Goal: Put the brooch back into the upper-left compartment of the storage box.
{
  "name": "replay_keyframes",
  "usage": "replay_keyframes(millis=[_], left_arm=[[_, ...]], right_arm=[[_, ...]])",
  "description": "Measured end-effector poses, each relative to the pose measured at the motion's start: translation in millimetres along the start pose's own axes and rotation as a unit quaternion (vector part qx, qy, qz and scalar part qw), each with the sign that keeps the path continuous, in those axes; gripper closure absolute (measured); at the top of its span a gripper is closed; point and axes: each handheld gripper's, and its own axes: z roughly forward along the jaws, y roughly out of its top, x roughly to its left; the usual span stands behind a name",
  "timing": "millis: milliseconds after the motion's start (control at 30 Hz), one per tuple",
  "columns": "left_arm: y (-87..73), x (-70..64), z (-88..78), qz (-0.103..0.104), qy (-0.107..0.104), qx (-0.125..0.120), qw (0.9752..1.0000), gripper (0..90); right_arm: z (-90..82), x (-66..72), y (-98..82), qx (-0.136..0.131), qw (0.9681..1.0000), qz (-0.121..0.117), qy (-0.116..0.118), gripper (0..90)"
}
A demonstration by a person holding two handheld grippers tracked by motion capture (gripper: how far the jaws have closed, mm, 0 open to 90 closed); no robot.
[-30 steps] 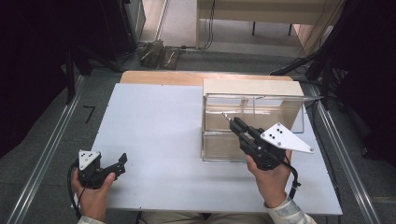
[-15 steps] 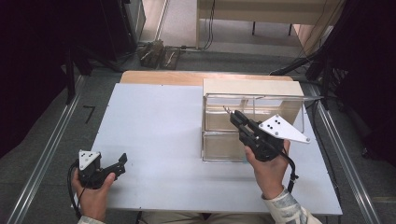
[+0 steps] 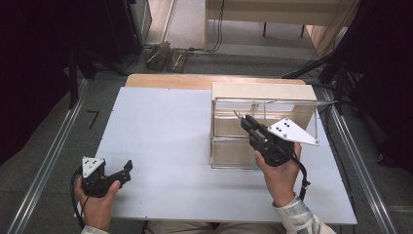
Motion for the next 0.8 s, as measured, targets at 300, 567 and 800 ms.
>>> replay_keyframes(millis=[300, 567, 800], left_arm=[[0.0, 0.0, 0.1, 0.000, 0.000, 0.000, 1.0000, 5.9], [0.0, 0.2, 0.0, 0.000, -0.001, 0.001, 1.0000, 5.9], [0.0, 0.3, -0.1, 0.000, -0.001, 0.001, 1.0000, 5.9]], right_arm=[[1.0, 0.7, -0.5, 0.002, 0.9999, 0.003, 0.012, 66.1], [-0.4, 6.1, -0.2, 0.000, 0.9995, -0.002, 0.031, 50.9], [-3.2, 10.8, 0.8, 0.001, 0.9992, -0.009, 0.040, 38.4]])
